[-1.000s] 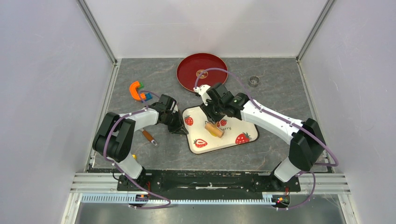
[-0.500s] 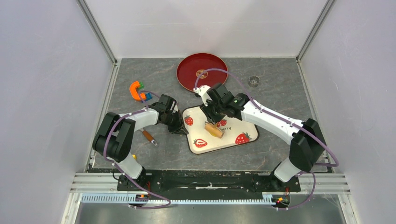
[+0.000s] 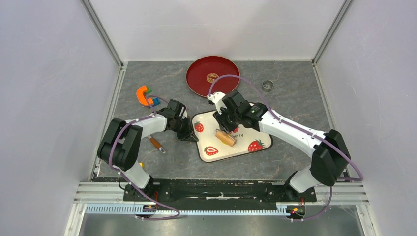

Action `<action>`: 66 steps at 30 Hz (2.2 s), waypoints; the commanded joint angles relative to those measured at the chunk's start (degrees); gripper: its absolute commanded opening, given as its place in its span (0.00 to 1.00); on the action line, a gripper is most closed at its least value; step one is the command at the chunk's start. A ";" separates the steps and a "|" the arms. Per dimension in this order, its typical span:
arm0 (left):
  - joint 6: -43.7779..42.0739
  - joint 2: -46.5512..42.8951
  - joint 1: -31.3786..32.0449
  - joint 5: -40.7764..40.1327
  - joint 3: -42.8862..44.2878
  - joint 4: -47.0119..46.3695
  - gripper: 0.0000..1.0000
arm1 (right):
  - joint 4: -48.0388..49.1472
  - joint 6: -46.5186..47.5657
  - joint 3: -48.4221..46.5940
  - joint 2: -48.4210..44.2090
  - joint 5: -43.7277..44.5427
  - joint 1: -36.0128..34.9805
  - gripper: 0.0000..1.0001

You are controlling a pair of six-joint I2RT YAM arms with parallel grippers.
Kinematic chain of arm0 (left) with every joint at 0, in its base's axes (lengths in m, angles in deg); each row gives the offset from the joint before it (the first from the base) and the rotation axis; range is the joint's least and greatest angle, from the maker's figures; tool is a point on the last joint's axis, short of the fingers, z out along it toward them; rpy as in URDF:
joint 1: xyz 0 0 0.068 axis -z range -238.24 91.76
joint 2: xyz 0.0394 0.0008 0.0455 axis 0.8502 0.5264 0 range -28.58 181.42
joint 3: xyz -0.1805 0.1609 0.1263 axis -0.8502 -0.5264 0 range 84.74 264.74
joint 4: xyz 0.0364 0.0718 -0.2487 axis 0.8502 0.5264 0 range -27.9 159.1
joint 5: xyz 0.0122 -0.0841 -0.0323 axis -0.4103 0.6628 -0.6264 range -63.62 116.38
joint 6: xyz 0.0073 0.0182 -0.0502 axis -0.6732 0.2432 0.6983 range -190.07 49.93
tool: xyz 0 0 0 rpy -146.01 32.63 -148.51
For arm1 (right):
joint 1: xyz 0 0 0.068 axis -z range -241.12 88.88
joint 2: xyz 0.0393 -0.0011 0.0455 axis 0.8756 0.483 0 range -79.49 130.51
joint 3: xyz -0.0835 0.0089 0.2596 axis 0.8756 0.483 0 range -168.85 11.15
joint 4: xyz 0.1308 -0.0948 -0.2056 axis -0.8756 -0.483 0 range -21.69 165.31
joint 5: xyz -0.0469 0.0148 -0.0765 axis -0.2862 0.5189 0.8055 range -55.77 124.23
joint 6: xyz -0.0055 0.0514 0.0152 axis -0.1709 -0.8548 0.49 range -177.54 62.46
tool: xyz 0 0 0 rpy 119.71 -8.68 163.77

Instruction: Roll out the dumpling wrappers from the dough

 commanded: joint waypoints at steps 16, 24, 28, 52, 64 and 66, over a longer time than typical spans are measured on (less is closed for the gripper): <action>-4.95 0.58 -0.12 -3.66 -0.58 3.61 0.02 | -21.83 -2.14 16.84 8.69 -4.93 -0.56 0.00; -5.07 0.15 -0.11 -3.92 -0.71 3.95 0.02 | -22.51 -4.36 5.37 5.24 -1.09 1.63 0.00; -5.07 0.07 -0.13 -3.93 -0.92 4.10 0.02 | -20.45 -5.53 -2.02 1.63 -2.48 5.25 0.00; -8.05 0.62 -0.55 -5.99 0.73 7.07 0.02 | -7.81 -10.61 -3.82 -7.68 -14.52 16.64 0.00; -14.18 -8.04 2.01 -13.49 8.94 15.77 0.46 | 2.21 -15.18 7.60 -10.20 -16.65 20.18 0.00; -14.27 -9.36 3.39 -14.18 10.62 16.25 0.48 | 3.27 -16.23 8.91 -10.86 -17.48 21.37 0.00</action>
